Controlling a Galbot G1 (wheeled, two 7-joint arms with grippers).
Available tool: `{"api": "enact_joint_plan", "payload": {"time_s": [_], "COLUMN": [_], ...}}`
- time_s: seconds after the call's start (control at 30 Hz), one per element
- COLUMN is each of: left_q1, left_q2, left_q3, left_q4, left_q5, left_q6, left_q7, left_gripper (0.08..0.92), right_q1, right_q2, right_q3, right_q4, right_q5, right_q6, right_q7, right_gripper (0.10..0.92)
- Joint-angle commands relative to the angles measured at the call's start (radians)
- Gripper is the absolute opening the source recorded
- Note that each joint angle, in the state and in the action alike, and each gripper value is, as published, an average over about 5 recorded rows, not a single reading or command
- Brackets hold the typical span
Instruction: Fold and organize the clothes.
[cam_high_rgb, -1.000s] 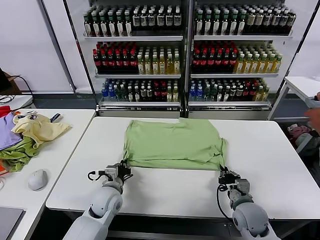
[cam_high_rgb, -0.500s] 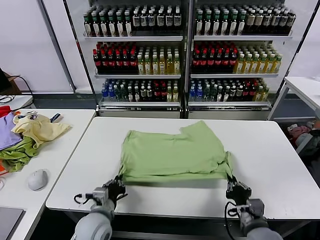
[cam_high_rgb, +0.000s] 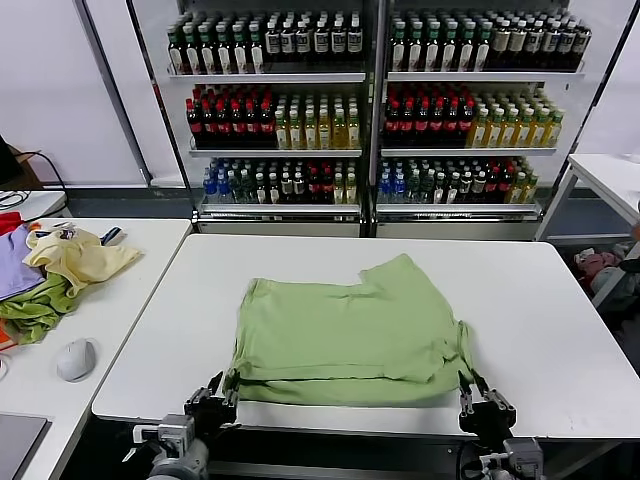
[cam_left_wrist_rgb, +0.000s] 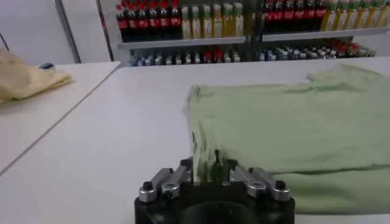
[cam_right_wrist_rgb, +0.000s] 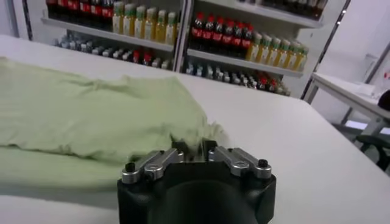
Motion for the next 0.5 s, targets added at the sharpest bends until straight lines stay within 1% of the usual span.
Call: {"api": "enact_joint_plan", "payload": {"time_s": [0.03,0.13,0.27,0.33,0.4,0.5], "left_q1": [-0.061,-0.173,-0.378,-0.473,-0.565,-0.684], "left_q2": [0.043,0.065,0.076,0.075,0.07,0.056], "left_q3": [-0.08,-0.048,0.033,0.08,0.131,0.201], "left_q4": [-0.023,0.055,0.209,0.292,0.375,0.504], "left_q5": [-0.077,-0.126,-0.186,-0.199,-0.204,-0.204], "left_q6": [-0.004,-0.013,-0.021,-0.025,-0.029,-0.047], "left_q7": [0.001,-0.004,-0.016,-0.02,-0.023,-0.026], "left_gripper": [0.512,0.598,0.719,0.767,0.804,0.82], "right_q1": [0.128,0.299,0.545,0.655,0.777,0.93], "right_q2": [-0.015,-0.039,-0.07,-0.077,-0.076,-0.057], "right_q3": [0.008,-0.031,-0.137,-0.191,-0.245,-0.312], "right_q4": [0.0,-0.116,-0.326,-0.424,-0.529,-0.687], "right_q5": [0.066,0.106,0.148,0.162,0.174,0.185], "right_q6": [-0.004,-0.034,-0.066,-0.075,-0.083,-0.095], "right_q7": [0.006,0.021,0.036,0.039,0.04,0.036], "right_gripper": [0.527,0.605,0.717,0.772,0.806,0.82]}}
